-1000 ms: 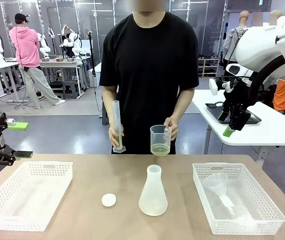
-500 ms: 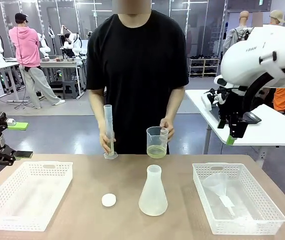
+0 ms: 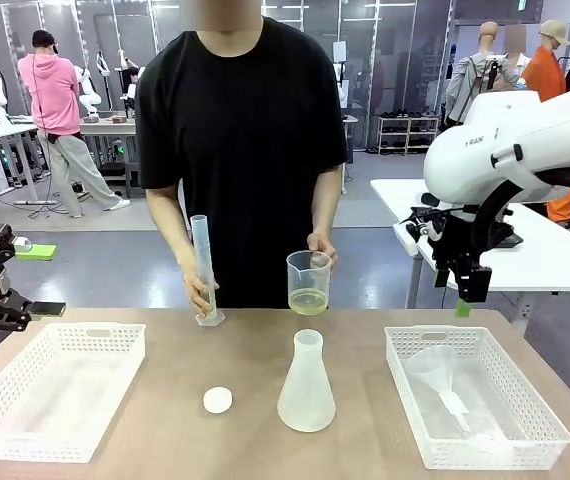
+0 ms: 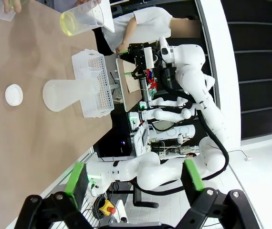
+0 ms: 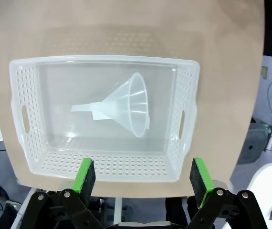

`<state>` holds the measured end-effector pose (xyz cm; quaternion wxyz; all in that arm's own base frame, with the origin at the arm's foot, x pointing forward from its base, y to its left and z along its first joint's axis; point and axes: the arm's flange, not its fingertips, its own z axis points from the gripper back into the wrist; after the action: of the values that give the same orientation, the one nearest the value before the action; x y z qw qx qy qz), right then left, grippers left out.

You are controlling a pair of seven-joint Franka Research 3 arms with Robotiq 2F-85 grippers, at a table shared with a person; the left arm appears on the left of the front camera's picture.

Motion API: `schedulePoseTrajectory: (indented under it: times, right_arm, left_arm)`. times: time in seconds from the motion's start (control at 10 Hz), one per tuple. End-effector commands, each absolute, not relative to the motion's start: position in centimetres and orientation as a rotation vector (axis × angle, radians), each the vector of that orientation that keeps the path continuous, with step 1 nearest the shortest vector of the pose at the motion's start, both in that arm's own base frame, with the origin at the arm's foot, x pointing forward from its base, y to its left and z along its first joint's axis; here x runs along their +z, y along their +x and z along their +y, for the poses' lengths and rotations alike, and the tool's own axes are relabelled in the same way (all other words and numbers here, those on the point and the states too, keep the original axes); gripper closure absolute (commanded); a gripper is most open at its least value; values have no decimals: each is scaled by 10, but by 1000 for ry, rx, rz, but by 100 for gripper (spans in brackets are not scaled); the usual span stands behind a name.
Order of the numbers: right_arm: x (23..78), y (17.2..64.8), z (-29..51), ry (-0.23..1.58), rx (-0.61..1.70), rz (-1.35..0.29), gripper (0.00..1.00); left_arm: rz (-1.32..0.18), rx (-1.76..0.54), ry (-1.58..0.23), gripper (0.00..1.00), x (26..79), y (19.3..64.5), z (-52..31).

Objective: Prepare the solutions needed for the experiment.
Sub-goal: Pick up the Plastic Funnel and insert it into the Big flask.

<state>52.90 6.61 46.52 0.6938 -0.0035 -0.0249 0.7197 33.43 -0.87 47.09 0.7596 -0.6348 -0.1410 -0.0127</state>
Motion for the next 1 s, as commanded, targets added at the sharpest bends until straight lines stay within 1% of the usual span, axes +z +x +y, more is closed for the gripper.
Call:
schedulePoseTrajectory:
  times: [0.0,0.9]
  right_arm:
    - [455,535,72,49,1619,-29,0]
    - [386,551,74,206,1670,63,0]
  left_arm:
    - [-306,-33,-1398,0,471,336,-9]
    - [-306,-33,-1398,0,471,336,-9]
